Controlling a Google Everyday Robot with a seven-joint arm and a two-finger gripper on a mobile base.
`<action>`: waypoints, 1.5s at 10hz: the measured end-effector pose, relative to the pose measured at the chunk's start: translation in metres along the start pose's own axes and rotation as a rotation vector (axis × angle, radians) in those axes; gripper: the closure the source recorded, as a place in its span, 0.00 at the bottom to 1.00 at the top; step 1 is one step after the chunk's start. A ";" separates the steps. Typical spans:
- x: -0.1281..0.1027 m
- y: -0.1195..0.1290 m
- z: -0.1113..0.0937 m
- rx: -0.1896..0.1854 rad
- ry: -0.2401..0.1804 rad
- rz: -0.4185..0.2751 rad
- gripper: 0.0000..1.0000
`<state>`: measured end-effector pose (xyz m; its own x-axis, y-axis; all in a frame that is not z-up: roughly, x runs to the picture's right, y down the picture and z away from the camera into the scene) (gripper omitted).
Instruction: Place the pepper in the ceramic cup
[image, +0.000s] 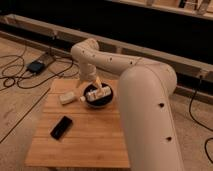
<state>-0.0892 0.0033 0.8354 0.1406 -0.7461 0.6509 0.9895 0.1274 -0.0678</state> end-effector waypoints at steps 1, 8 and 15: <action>0.000 0.000 0.000 0.000 0.000 0.000 0.20; 0.000 0.000 0.000 0.000 0.000 0.000 0.20; -0.062 0.038 0.007 0.026 0.082 -0.139 0.20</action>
<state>-0.0608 0.0589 0.7984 0.0057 -0.8085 0.5884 0.9986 0.0354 0.0390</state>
